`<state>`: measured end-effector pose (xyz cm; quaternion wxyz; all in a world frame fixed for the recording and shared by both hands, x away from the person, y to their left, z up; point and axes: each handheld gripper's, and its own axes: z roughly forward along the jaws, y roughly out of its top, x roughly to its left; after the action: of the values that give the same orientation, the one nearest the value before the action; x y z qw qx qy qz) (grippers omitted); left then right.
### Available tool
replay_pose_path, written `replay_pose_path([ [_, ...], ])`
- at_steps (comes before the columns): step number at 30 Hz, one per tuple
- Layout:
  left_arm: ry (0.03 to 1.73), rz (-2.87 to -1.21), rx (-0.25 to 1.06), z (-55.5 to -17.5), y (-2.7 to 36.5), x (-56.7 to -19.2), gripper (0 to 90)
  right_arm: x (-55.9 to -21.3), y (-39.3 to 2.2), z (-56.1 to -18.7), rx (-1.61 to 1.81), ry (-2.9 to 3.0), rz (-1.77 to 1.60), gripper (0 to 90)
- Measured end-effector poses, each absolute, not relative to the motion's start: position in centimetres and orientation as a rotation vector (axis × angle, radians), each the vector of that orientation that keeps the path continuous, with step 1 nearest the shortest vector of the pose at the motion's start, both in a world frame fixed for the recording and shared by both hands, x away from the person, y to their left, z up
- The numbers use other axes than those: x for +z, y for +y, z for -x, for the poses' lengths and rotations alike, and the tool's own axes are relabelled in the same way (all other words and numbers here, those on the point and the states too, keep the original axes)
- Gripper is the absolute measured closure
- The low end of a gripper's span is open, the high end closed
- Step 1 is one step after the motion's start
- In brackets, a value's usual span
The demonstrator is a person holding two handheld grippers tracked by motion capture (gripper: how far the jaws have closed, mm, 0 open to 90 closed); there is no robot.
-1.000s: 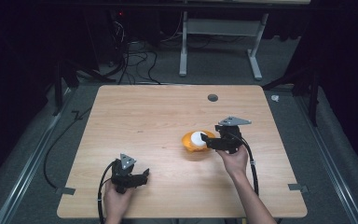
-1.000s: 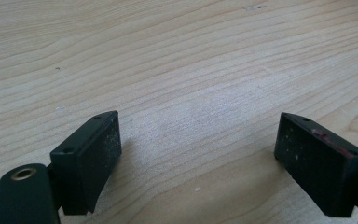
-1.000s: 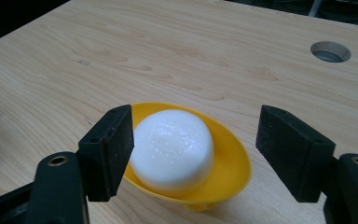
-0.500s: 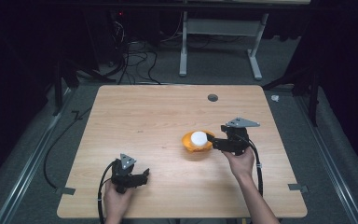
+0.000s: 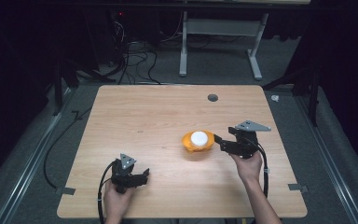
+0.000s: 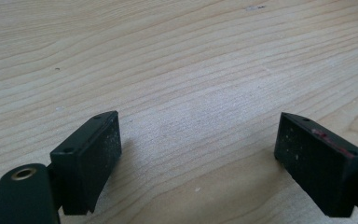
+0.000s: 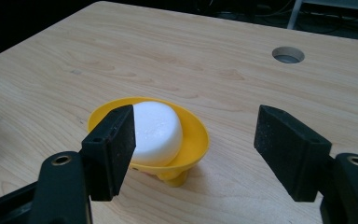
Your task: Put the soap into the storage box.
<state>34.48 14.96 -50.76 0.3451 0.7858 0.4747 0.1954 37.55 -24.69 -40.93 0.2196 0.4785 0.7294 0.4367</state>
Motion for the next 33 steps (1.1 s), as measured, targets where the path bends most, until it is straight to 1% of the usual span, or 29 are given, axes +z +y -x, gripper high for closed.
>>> replay_pose_path([
  [16,1.232,-2.041,0.507,-34.5,15.0,-50.8,15.0,-40.3,-26.6,-35.4,1.219,1.970,-1.321,30.1],
  [33,1.232,-2.040,0.507,-34.5,15.0,-50.8,15.0,-40.6,-28.3,-33.4,1.234,1.933,-1.355,30.5],
])
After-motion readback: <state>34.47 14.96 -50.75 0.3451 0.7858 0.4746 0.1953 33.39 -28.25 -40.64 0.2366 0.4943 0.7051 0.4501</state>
